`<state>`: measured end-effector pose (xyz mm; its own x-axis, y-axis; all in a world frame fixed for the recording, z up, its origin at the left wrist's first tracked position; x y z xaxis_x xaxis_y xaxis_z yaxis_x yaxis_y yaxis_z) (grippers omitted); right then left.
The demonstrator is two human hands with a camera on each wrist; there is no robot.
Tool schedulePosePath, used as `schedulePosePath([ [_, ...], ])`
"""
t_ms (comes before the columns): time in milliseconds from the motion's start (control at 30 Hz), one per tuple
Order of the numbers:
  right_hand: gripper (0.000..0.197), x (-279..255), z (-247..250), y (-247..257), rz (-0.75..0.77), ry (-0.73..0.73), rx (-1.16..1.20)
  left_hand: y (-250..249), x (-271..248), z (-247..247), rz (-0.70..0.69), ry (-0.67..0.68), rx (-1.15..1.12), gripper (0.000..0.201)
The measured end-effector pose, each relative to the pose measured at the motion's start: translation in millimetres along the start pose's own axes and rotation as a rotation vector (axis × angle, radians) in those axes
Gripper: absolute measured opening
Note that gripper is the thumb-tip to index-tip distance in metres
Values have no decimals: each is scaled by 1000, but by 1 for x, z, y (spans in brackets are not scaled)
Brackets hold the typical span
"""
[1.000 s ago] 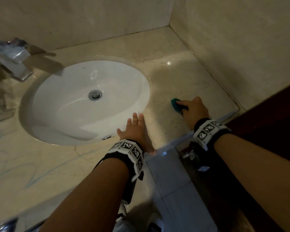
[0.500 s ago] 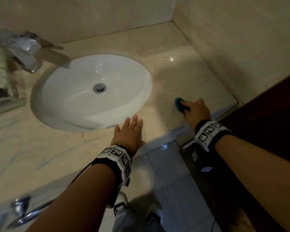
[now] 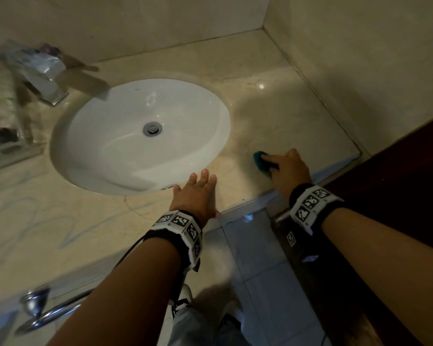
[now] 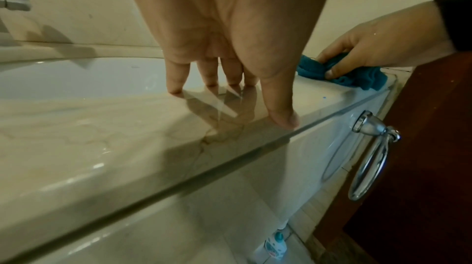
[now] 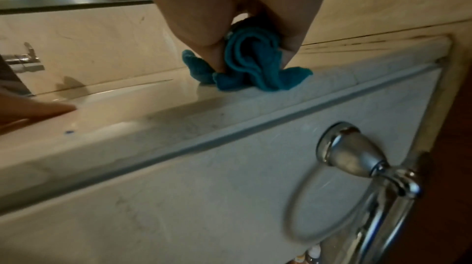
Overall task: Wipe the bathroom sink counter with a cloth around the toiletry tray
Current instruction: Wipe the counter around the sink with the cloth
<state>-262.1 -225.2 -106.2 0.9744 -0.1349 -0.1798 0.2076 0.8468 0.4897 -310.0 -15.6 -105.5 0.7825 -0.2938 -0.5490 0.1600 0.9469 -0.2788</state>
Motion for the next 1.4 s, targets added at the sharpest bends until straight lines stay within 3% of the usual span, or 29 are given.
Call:
schedulePosePath([
  [133,32,-11,-17,6,-90,-21,121,-2,4,0,16,5,-6,98],
  [200,29,-31,-33,17,4,43,101,-3,6,1,19,2,-10,100],
  [300,32,-59,-43,33,260,170,0,-4,7,2,30,-3,-9,99],
  [367,37,-58,-38,36,330,219,-42,-4,7,1,31,-2,-10,99],
  [433,35,-40,-32,30,285,191,-60,-3,6,1,25,-1,-11,100],
  [567,33,1,-18,8,-7,9,53,-1,6,0,27,5,-12,102],
  [667,37,7,-24,13,-88,-12,39,-1,7,-1,29,13,-15,103],
  [733,37,-8,-33,27,-26,13,-7,-1,8,-2,31,2,-13,102],
  [867,39,-57,-46,44,286,129,-43,-4,7,-1,47,-18,-25,100],
  [933,39,-58,-44,44,348,172,-71,-5,6,-1,54,-9,-33,99],
  [1000,37,-40,-39,35,284,162,-96,-5,5,0,47,-3,-33,99],
  [1100,36,-7,-21,12,26,18,-32,-4,3,1,32,16,-24,99],
  [1167,35,-1,-15,2,-69,-12,23,-3,2,2,28,23,-13,99],
  [1233,36,-10,-16,8,-53,-7,-8,-3,1,2,22,22,-5,98],
  [1400,39,-61,-33,35,155,75,-168,-2,3,3,15,14,6,98],
])
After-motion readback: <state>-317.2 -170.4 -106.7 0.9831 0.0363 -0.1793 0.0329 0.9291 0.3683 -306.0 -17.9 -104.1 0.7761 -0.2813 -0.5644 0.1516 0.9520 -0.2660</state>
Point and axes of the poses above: each hand's wrist, its own x-axis towards the middle knuckle, its own z-axis out of the back of the hand, y = z × x, the point moved 3 cm from there along x, towards the middle knuckle, and after that the axes turned 7 degrees about -z, right-handed, at the moved point
